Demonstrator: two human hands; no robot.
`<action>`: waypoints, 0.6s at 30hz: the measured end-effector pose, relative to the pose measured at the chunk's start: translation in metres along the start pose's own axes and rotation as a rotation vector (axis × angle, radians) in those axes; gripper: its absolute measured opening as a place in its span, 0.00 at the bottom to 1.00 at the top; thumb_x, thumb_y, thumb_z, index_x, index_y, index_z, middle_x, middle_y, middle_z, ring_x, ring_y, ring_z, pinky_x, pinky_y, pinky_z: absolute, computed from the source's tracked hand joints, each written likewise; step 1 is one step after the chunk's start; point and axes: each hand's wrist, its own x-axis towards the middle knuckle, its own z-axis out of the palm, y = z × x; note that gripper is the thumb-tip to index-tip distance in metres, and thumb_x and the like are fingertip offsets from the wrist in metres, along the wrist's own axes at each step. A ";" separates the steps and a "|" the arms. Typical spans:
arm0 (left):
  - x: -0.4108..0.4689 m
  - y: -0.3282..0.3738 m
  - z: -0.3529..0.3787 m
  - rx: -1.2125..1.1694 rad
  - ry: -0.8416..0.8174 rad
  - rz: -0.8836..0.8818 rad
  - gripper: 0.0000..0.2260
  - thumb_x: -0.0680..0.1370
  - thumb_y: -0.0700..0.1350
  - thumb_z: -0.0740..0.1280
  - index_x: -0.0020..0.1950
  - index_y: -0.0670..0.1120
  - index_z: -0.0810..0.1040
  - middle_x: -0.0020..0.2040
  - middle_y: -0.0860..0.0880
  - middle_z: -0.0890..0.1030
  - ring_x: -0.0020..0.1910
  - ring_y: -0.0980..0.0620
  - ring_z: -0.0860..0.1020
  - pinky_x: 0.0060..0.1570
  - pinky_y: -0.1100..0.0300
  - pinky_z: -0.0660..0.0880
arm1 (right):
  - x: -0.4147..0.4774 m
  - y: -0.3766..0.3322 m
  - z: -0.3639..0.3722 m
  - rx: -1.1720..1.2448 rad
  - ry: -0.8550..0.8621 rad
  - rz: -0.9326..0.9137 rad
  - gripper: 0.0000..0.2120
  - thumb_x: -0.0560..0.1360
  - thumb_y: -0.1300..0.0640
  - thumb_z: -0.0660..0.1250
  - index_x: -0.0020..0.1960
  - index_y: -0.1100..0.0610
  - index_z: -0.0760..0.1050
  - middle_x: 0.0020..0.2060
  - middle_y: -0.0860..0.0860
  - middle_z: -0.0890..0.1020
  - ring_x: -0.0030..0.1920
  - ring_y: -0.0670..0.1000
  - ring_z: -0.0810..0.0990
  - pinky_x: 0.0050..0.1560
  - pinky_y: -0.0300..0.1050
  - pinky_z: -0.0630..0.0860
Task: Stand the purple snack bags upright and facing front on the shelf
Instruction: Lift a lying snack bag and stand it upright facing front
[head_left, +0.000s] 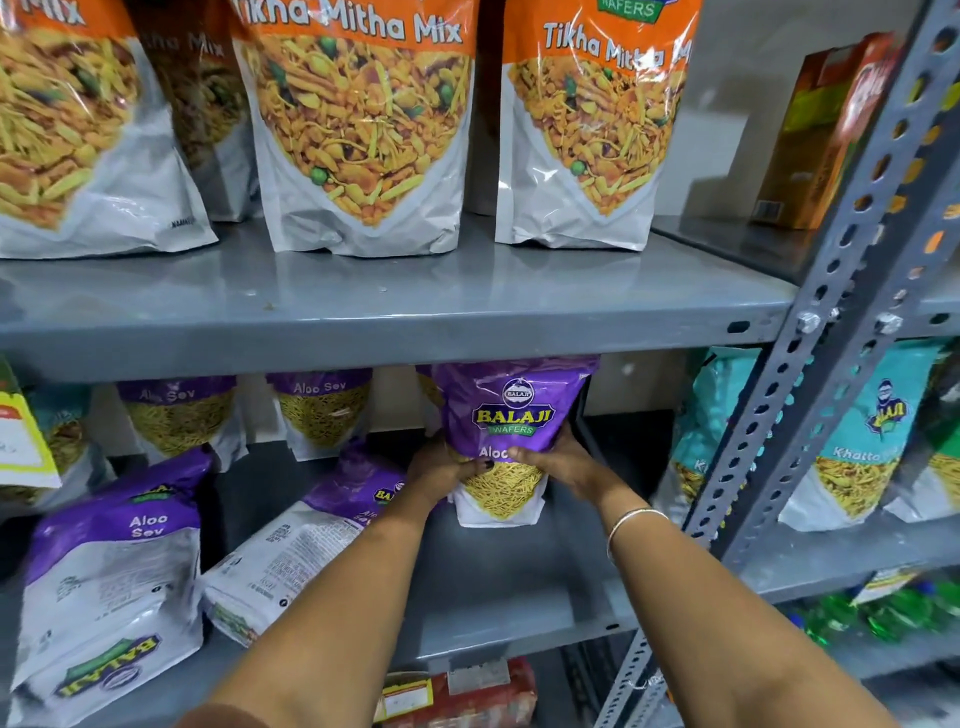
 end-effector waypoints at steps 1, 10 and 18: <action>-0.001 0.001 -0.001 0.011 -0.016 0.010 0.44 0.51 0.61 0.73 0.63 0.41 0.76 0.61 0.42 0.80 0.62 0.44 0.77 0.63 0.49 0.74 | -0.002 0.000 0.000 -0.019 0.000 0.001 0.38 0.63 0.65 0.76 0.68 0.57 0.62 0.66 0.60 0.75 0.62 0.55 0.76 0.63 0.51 0.75; -0.039 0.010 0.013 0.040 -0.039 0.024 0.30 0.61 0.52 0.77 0.60 0.44 0.78 0.59 0.43 0.81 0.60 0.46 0.78 0.60 0.53 0.74 | -0.050 -0.009 -0.016 -0.142 0.000 0.100 0.42 0.70 0.63 0.72 0.75 0.60 0.50 0.72 0.52 0.65 0.71 0.52 0.65 0.67 0.44 0.67; -0.076 0.020 0.045 0.036 -0.011 -0.010 0.28 0.66 0.45 0.76 0.64 0.45 0.74 0.62 0.45 0.79 0.63 0.47 0.76 0.59 0.55 0.72 | -0.091 -0.005 -0.039 -0.116 -0.056 0.145 0.21 0.72 0.63 0.70 0.58 0.50 0.64 0.65 0.54 0.75 0.55 0.50 0.73 0.40 0.40 0.71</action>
